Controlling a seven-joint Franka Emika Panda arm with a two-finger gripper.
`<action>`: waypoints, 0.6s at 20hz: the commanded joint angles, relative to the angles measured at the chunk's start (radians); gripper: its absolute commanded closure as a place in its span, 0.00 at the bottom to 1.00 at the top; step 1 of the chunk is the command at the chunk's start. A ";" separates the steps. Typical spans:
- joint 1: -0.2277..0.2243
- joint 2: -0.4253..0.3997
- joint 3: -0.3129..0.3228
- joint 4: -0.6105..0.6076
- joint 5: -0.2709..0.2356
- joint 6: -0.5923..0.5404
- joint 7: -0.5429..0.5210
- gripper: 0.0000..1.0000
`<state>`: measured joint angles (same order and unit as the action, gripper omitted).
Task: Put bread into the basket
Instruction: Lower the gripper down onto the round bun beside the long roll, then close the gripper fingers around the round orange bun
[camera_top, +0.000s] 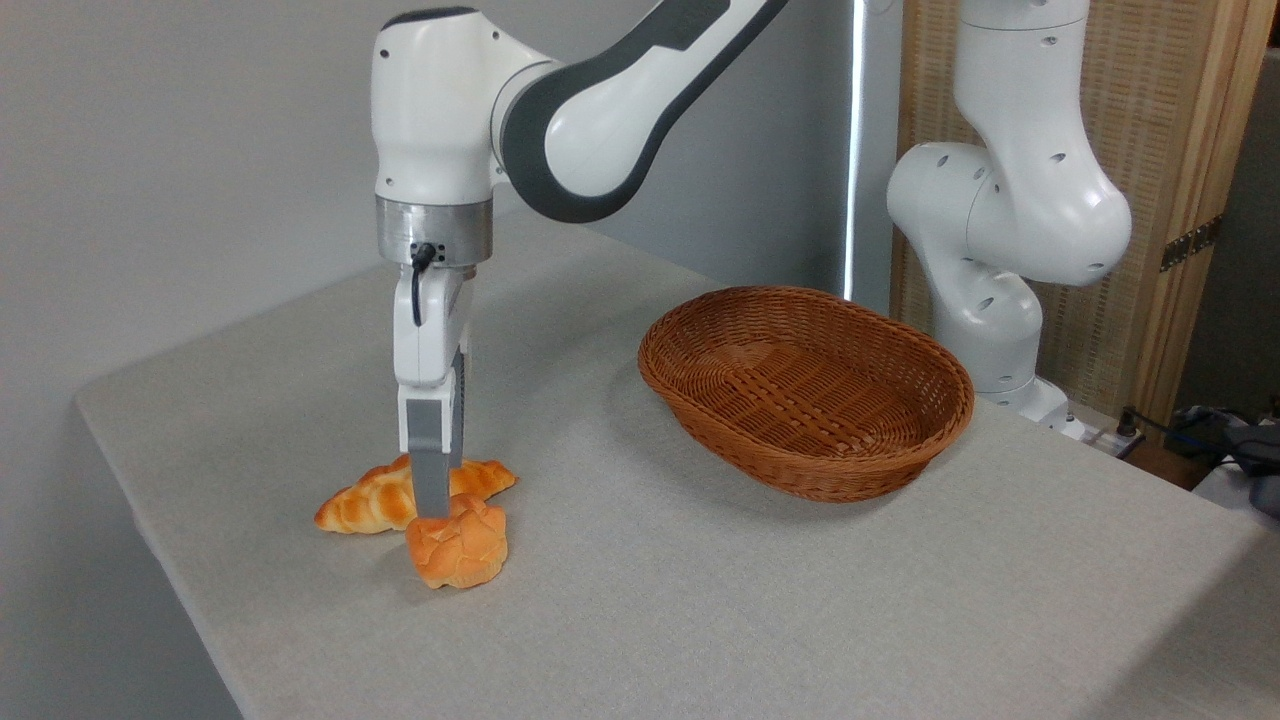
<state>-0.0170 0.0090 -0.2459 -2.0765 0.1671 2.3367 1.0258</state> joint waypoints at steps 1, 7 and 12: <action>0.002 0.008 0.028 -0.008 0.048 0.032 0.049 0.00; 0.002 0.017 0.043 -0.040 0.060 0.033 0.062 0.00; 0.002 0.035 0.043 -0.047 0.058 0.038 0.062 0.00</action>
<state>-0.0145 0.0396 -0.2121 -2.1114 0.2084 2.3423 1.0763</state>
